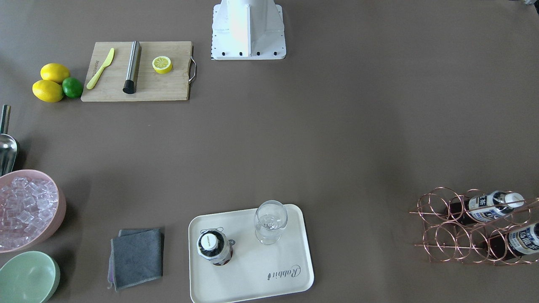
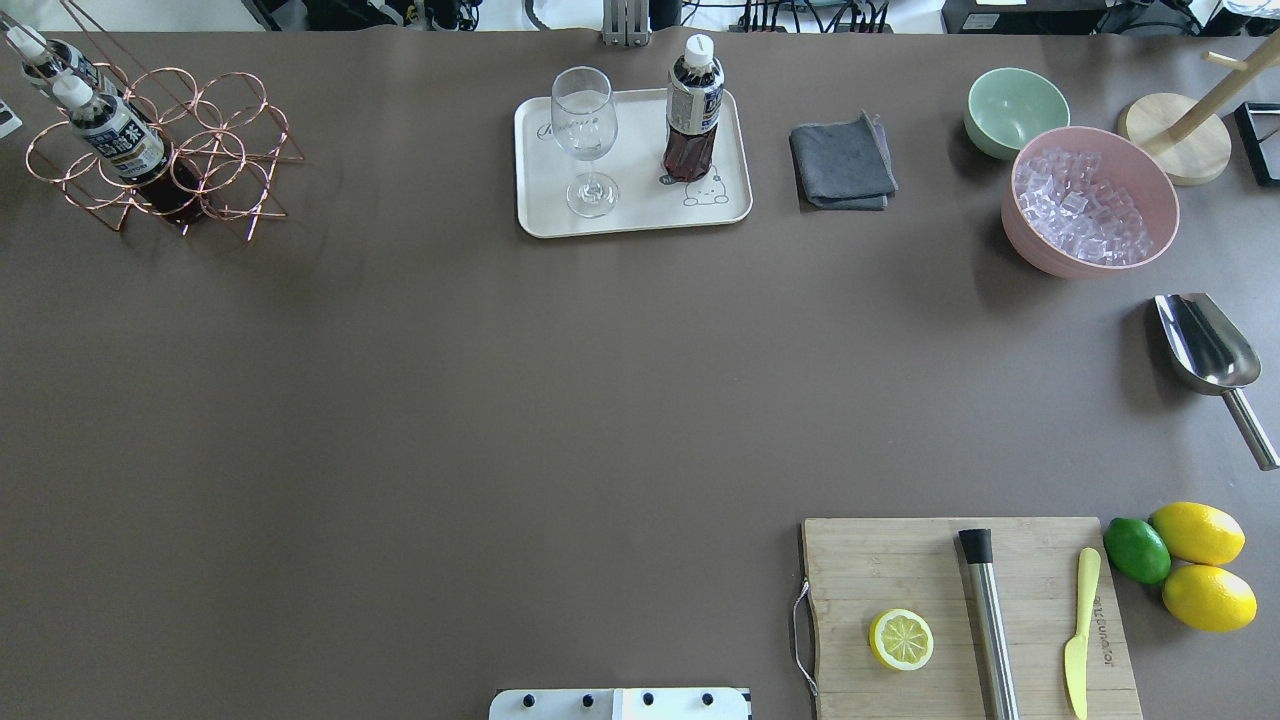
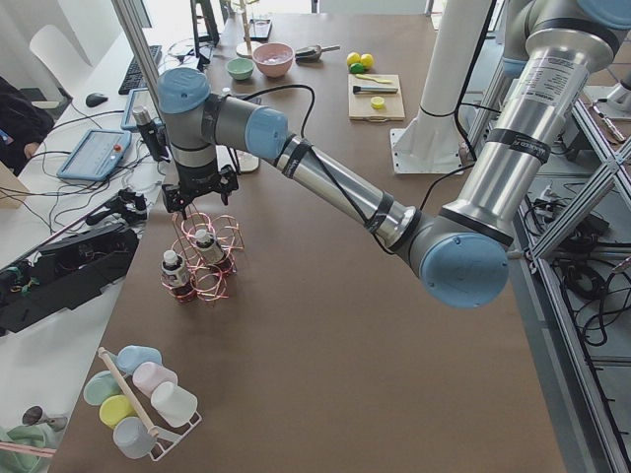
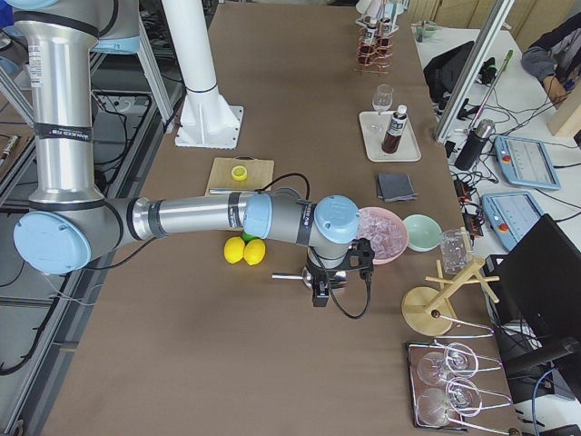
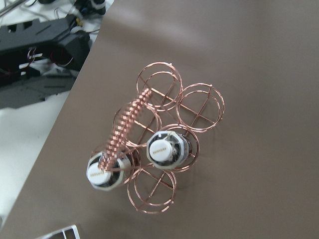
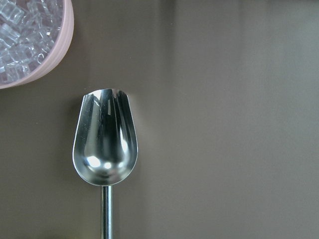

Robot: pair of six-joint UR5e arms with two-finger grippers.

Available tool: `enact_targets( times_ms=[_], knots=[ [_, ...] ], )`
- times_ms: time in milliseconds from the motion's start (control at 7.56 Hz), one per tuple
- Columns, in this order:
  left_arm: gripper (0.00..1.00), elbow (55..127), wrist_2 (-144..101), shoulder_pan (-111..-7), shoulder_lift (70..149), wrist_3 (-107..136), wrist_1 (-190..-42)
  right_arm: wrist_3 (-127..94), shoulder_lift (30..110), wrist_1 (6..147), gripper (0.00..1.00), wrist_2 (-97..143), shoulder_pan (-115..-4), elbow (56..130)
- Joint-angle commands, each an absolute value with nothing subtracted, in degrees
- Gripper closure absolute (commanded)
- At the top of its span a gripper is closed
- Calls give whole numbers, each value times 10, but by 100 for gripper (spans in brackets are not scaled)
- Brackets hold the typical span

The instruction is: Take tea from basket to plate

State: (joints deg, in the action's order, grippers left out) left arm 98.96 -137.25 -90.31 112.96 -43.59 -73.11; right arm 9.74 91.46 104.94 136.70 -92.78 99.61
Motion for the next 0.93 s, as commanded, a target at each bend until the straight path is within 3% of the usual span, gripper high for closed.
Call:
enact_targets(
  times_ms=[0, 793],
  knots=[
    [1, 987, -1371, -922, 1086, -284, -727, 97, 917, 1049, 0, 1368, -929, 999],
    [1, 954, -1356, -975, 902, -160, -743, 96, 917, 1049, 0, 1371, -930, 1001]
  ],
)
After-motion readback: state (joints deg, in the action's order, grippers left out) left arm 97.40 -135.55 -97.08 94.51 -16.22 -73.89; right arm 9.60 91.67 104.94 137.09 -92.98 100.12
